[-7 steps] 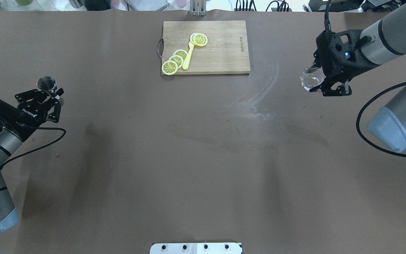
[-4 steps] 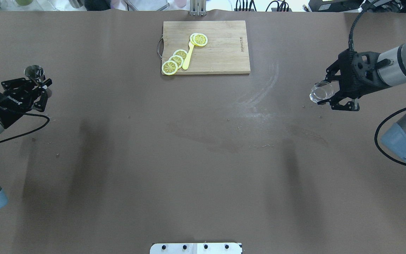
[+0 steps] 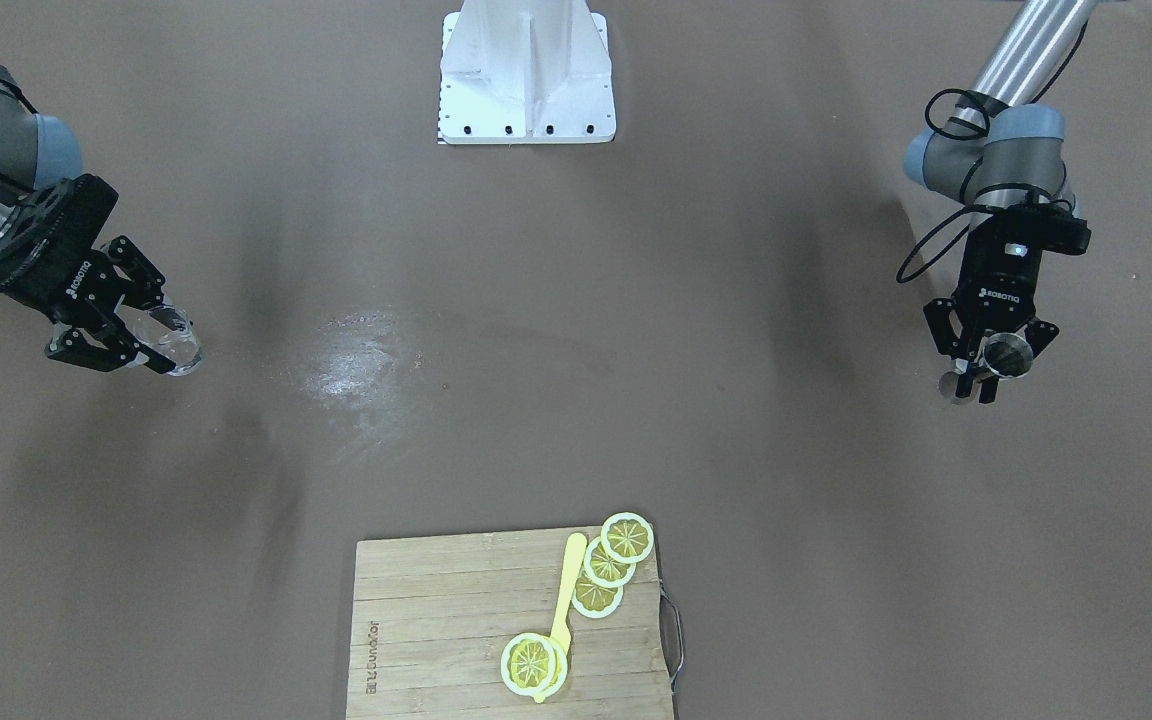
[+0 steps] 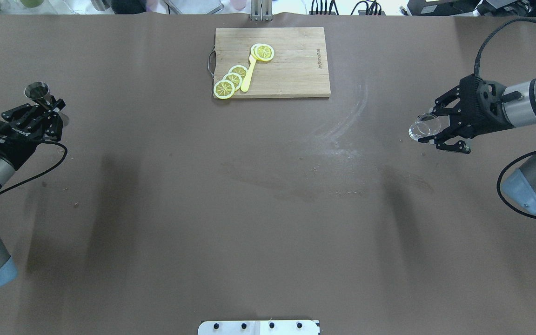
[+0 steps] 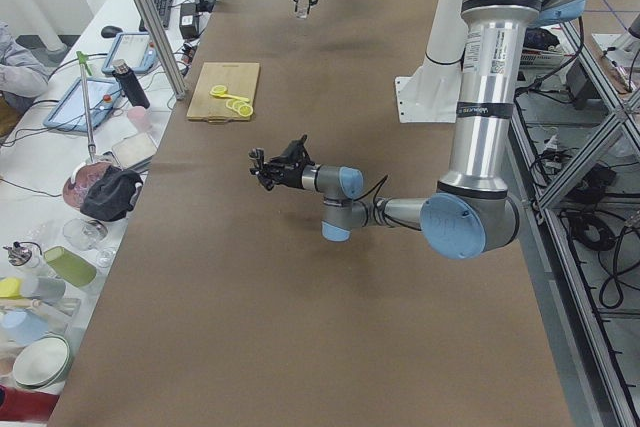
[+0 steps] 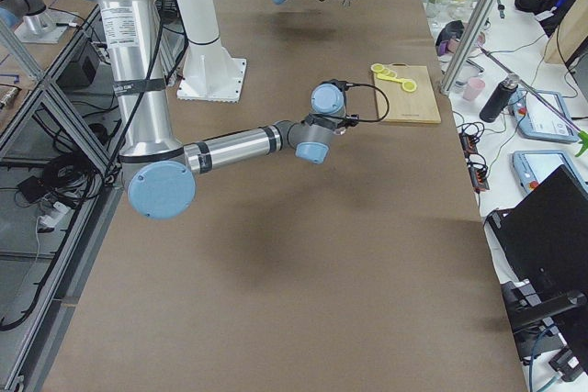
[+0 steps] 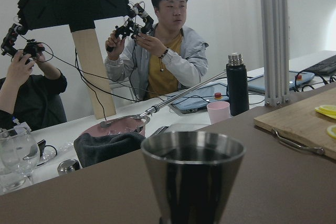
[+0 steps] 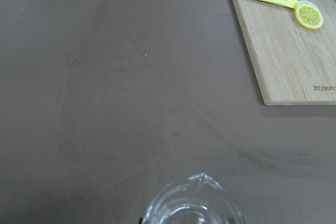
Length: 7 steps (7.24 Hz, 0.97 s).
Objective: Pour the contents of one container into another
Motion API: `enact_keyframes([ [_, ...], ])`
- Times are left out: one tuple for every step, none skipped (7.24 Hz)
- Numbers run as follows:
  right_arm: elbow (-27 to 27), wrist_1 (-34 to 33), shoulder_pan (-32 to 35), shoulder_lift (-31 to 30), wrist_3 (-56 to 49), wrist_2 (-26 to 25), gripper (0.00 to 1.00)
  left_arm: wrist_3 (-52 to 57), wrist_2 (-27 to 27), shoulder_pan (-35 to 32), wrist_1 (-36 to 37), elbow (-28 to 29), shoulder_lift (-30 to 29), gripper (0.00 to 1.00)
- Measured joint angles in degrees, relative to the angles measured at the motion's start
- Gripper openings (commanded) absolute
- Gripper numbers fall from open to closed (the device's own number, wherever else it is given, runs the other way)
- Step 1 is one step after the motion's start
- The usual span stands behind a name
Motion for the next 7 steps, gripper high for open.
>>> enact_keyframes([
  [-2.26,4.82,-0.02,-0.71,2.54,0.46,0.00,-1.26,4.33,2.38,0.03,-0.09,0.02,0.00],
  [-4.27,9.44,-0.15,-1.08,5.51,0.63,0.00,-1.70,8.49,4.46,0.06,-0.28,0.07,0.00],
  [-5.58,12.92,-0.52,-1.23,8.29,0.63,0.00,-1.85,12.45,6.12,0.18,-0.41,0.10,0.00],
  [-6.13,14.83,-1.42,-1.28,10.24,0.40,0.00,-2.67,15.77,7.63,0.68,-0.52,0.12,0.00],
  [-6.27,15.80,-3.05,-1.25,11.81,-0.24,0.00,-4.74,17.95,8.47,2.95,-0.82,0.21,0.00],
  [-6.14,16.31,-5.40,-1.13,13.04,-1.46,0.00,-7.34,19.47,8.94,6.59,-1.30,0.29,0.00],
  [-6.02,17.31,-8.54,-1.06,13.69,-3.39,0.00,-9.31,20.14,9.20,9.30,-1.72,0.32,0.00],
])
